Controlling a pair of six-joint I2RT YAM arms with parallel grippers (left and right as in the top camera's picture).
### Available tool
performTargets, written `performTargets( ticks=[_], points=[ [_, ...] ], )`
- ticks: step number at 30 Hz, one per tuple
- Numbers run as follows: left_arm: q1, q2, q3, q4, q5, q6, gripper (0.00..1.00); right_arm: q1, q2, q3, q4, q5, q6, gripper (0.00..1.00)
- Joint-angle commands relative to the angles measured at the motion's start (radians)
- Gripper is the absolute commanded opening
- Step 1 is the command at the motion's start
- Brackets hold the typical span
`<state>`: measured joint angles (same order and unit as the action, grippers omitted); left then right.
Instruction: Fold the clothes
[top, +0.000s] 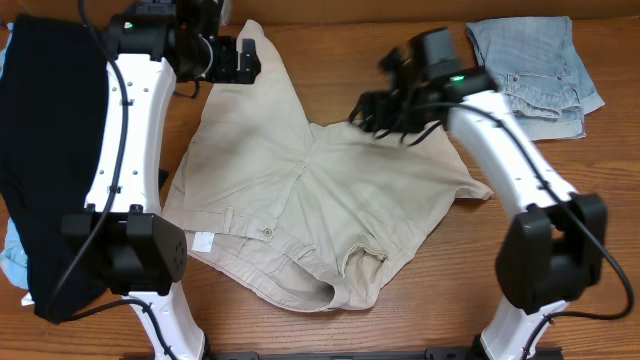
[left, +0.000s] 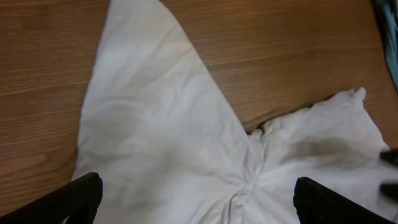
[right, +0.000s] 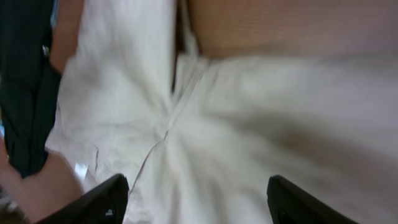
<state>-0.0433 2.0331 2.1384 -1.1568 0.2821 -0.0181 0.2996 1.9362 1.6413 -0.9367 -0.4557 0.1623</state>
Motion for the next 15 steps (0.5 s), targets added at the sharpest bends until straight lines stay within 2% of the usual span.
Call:
performTargets(
  ticks=[1,6,15],
  points=[
    [0.004,0.007,-0.008,-0.002,-0.059,0.029,1.00,0.066,0.002,0.002,-0.070,0.029,0.091,0.75],
    [0.004,0.007,-0.010,0.002,-0.069,0.049,1.00,0.163,0.002,-0.054,-0.210,0.171,0.186,0.76],
    [0.003,0.007,-0.010,0.005,-0.072,0.079,1.00,0.166,0.002,-0.399,-0.156,0.168,0.258,0.78]
  ],
)
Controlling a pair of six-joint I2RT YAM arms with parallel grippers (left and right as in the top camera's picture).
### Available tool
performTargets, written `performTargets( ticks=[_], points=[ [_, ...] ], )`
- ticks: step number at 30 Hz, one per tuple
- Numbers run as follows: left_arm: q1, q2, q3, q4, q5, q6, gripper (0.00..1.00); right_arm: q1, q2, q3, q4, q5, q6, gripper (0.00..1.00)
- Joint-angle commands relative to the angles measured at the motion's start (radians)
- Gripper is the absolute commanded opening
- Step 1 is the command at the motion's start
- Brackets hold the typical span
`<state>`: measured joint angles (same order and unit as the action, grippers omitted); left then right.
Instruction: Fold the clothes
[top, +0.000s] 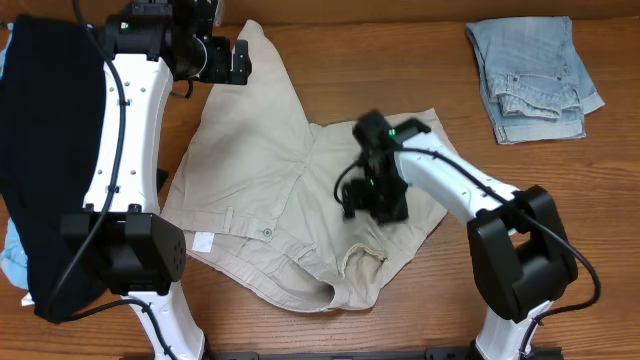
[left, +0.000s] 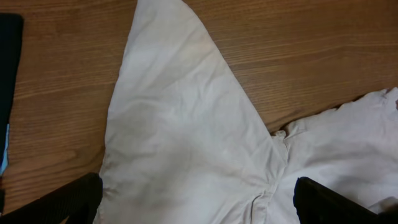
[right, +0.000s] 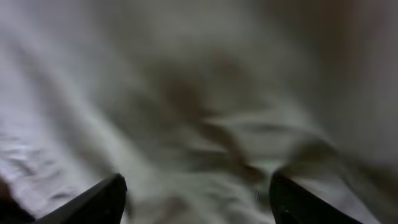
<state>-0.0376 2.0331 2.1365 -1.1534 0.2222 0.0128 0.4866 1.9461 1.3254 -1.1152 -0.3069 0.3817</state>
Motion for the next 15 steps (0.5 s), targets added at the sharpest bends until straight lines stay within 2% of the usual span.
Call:
performTargets(
  ticks=[1,4,8,15],
  points=[
    [-0.005,0.007,-0.008,0.002,-0.012,0.056,1.00,-0.032,-0.008,-0.109,0.037,0.020,0.039,0.79],
    [-0.014,0.007,-0.010,0.003,-0.013,0.078,1.00,-0.080,-0.008,-0.170,0.086,0.045,0.038,0.81],
    [-0.022,0.007,-0.021,0.014,-0.013,0.093,1.00,-0.156,-0.008,-0.211,0.176,0.171,0.038,0.83],
    [-0.025,0.019,-0.039,0.032,-0.011,0.093,1.00,-0.301,0.003,-0.219,0.502,0.219,-0.081,0.83]
  ],
)
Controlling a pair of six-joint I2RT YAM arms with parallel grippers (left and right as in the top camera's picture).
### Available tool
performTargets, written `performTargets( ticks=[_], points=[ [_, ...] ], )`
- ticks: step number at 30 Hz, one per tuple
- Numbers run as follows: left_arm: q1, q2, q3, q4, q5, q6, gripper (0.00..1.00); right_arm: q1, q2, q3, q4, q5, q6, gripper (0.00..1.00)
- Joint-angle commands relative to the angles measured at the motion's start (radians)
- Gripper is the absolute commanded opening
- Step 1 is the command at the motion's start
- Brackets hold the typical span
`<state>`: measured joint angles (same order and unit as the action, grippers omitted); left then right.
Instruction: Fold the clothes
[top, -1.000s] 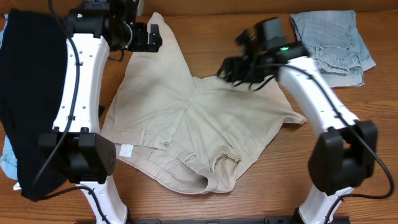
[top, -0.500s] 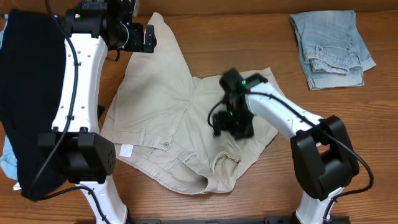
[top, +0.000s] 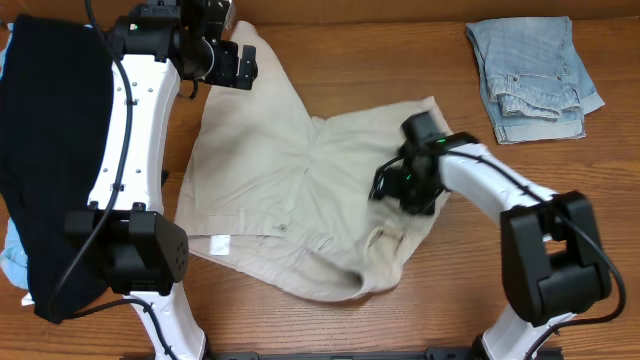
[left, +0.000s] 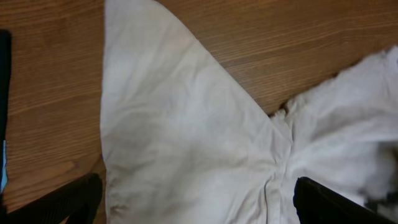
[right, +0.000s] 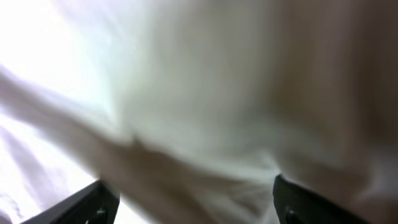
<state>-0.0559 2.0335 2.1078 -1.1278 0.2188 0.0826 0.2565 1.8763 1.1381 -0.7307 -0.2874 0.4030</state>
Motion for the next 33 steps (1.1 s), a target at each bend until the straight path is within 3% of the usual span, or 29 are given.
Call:
performTargets(
  ticks=[1,8,11,15,19,22,27,33],
  points=[
    [-0.009,0.023,-0.010,0.006,-0.008,0.023,1.00,-0.086,0.074,-0.032,0.171,0.196,-0.118,0.83],
    [-0.029,0.075,-0.010,0.007,-0.008,0.024,1.00,-0.119,0.077,-0.025,0.496,0.144,-0.178,0.83],
    [-0.044,0.104,-0.011,0.011,-0.008,0.045,1.00,-0.119,0.077,0.016,0.522,0.109,-0.200,0.83],
    [-0.062,0.132,-0.011,0.022,-0.009,0.058,1.00,-0.119,0.070,0.169,0.327,0.018,-0.203,0.87],
    [-0.063,0.138,-0.011,0.056,-0.010,0.079,1.00,-0.112,0.045,0.370,-0.010,-0.115,-0.202,0.98],
    [-0.061,0.138,-0.011,0.089,-0.010,0.098,1.00,-0.084,0.029,0.441,-0.192,-0.151,-0.202,1.00],
    [-0.061,0.138,-0.011,0.112,-0.012,0.105,1.00,0.000,0.033,0.394,-0.405,-0.120,-0.201,1.00],
    [-0.061,0.138,-0.011,0.119,-0.013,0.105,1.00,0.086,0.033,0.167,-0.360,-0.044,-0.076,0.98]
  ],
)
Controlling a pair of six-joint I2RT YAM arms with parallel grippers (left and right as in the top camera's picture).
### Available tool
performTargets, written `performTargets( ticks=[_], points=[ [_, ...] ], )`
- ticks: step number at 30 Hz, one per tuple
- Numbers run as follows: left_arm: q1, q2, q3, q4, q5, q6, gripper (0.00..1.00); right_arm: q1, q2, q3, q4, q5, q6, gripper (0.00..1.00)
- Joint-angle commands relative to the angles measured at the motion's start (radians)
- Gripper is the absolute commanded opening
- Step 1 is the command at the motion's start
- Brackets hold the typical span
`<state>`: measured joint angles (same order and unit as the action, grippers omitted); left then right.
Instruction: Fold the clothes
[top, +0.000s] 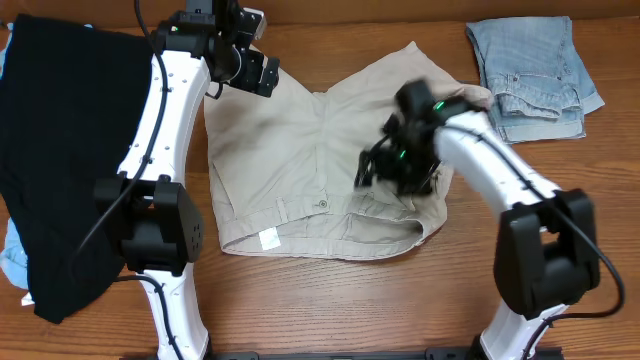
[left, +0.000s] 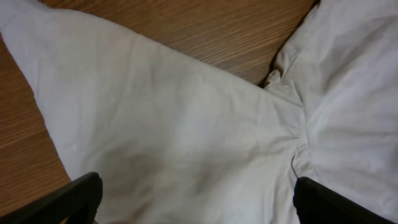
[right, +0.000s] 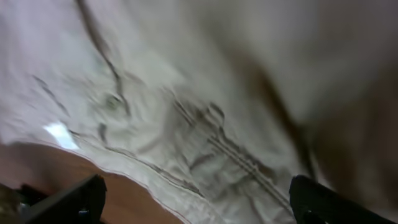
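Note:
Beige shorts (top: 300, 160) lie spread on the table, waistband toward the front edge, both legs pointing to the far side. My left gripper (top: 256, 72) hovers open over the far end of the left leg; in the left wrist view its gripper (left: 200, 202) looks down on the leg and crotch seam (left: 298, 146). My right gripper (top: 398, 165) is open just above the right half near the waistband; in its wrist view that gripper (right: 198, 202) sees creased cloth and the hem (right: 155, 171). Neither holds cloth.
Folded light-blue jeans (top: 535, 70) lie at the far right, close to the shorts' right leg. A black garment (top: 55, 150) covers the left side, with a pale blue piece (top: 10, 265) under it. Bare wood (top: 330, 300) runs along the front.
The shorts have turned and shifted to the far right, now lying squarer and flatter, the right leg near the jeans. My left gripper moved slightly right; my right gripper moved a little left and farther.
The shorts first lay askew, waistband toward the front right, both grippers open above them. Then my right gripper was low on the middle of the cloth, then on its right part with the shorts shifted. Now the shorts lie straighter.

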<state>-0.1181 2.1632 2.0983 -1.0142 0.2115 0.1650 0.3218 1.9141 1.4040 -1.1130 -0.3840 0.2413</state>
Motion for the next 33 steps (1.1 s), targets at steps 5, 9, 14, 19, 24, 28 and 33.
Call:
performTargets(
  ticks=[5,9,14,19,24,28,33],
  points=[
    [0.002,0.008,-0.001,0.005,-0.006,0.023,1.00,0.007,-0.005,-0.288,0.107,0.173,0.211,0.96],
    [0.002,0.008,-0.001,0.005,-0.006,0.023,1.00,-0.042,-0.005,-0.388,0.129,0.266,0.268,0.96],
    [0.002,0.008,-0.001,0.005,-0.012,0.042,1.00,-0.182,-0.005,-0.453,0.130,0.393,0.283,1.00],
    [0.002,0.008,-0.001,0.006,-0.012,0.050,1.00,-0.406,-0.005,-0.439,0.167,0.438,0.224,1.00],
    [-0.001,0.008,-0.001,0.013,-0.009,0.085,1.00,-0.571,-0.021,-0.294,0.121,0.310,0.037,0.99],
    [-0.001,0.027,-0.002,0.042,-0.008,0.114,1.00,-0.589,-0.084,-0.114,0.026,0.129,-0.092,0.99],
    [-0.001,0.100,-0.002,0.084,-0.002,0.133,1.00,-0.518,-0.159,0.093,-0.078,-0.022,-0.145,1.00]
  ],
)
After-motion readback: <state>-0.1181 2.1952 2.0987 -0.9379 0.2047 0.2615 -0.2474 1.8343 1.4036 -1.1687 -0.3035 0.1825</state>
